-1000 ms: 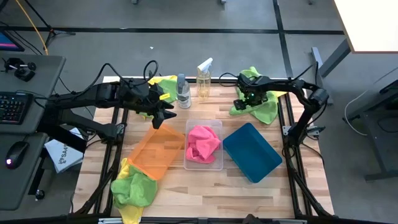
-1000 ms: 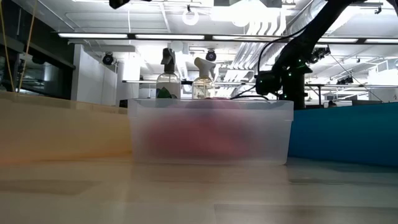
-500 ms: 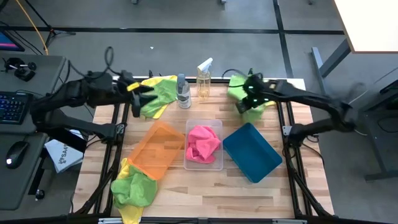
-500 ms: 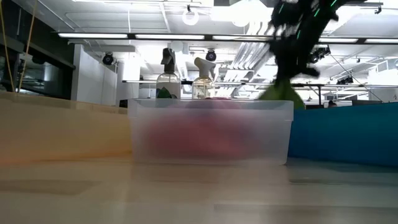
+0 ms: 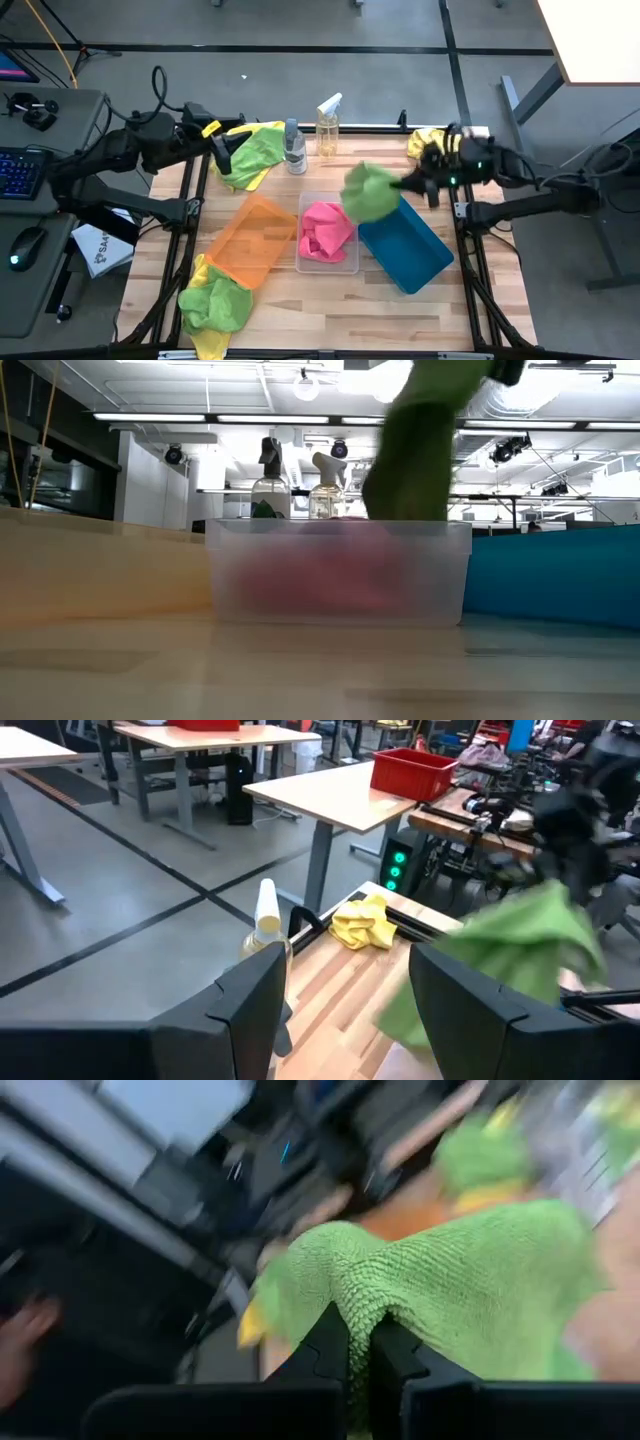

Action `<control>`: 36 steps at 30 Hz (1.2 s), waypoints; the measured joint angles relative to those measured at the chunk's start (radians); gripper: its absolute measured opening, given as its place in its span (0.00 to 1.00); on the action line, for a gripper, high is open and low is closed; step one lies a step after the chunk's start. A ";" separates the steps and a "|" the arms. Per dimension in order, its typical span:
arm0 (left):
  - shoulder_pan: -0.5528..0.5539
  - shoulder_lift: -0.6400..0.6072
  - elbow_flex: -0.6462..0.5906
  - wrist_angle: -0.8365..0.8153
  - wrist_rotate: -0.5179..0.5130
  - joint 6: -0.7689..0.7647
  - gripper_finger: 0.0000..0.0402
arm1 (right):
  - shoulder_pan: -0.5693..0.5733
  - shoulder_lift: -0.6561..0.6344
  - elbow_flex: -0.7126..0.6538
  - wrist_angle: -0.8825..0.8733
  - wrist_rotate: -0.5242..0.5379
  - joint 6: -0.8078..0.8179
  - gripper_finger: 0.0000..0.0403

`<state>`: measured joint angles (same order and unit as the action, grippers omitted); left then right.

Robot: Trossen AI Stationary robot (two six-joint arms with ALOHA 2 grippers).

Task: Sort microfiber towel by color & place in baskets
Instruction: Put the top right green microfiber towel into the blue bin

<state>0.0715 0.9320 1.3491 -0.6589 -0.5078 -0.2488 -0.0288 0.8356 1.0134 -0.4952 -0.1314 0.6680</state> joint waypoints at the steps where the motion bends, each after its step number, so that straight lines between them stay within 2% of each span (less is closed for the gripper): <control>1: 0.000 0.005 0.000 0.001 0.000 0.000 0.50 | 0.051 0.000 0.000 -0.020 0.001 0.024 0.00; 9: 0.000 0.026 0.000 0.007 0.000 0.000 0.50 | 0.372 -0.040 -0.001 -0.178 0.090 0.332 0.00; 12: 0.000 0.029 0.000 0.008 -0.001 0.000 0.50 | 0.463 -0.067 0.002 -0.290 0.096 0.482 0.00; 15: 0.000 0.029 0.000 0.008 -0.001 0.000 0.50 | 0.540 -0.071 0.054 -0.489 0.095 0.611 0.00; 18: 0.000 0.028 0.000 0.008 -0.001 -0.001 0.50 | 0.596 -0.069 0.115 -0.632 0.094 0.690 0.00; 21: 0.000 0.028 0.000 0.008 -0.001 -0.001 0.50 | 0.620 -0.069 0.154 -0.673 0.091 0.724 0.00; 28: 0.000 0.028 0.000 0.012 -0.001 0.000 0.50 | 0.621 -0.059 0.202 -0.740 -0.116 0.832 0.00; 31: 0.000 0.028 0.000 0.016 -0.004 0.016 0.50 | 0.618 -0.052 0.198 -0.724 -0.040 0.797 0.00; 36: 0.000 0.028 0.000 0.016 -0.004 0.017 0.50 | 0.618 -0.001 0.175 -0.691 0.231 0.712 0.00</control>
<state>0.0715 0.9604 1.3491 -0.6434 -0.5121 -0.2317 0.5892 0.8348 1.1886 -1.1860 0.0998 1.3800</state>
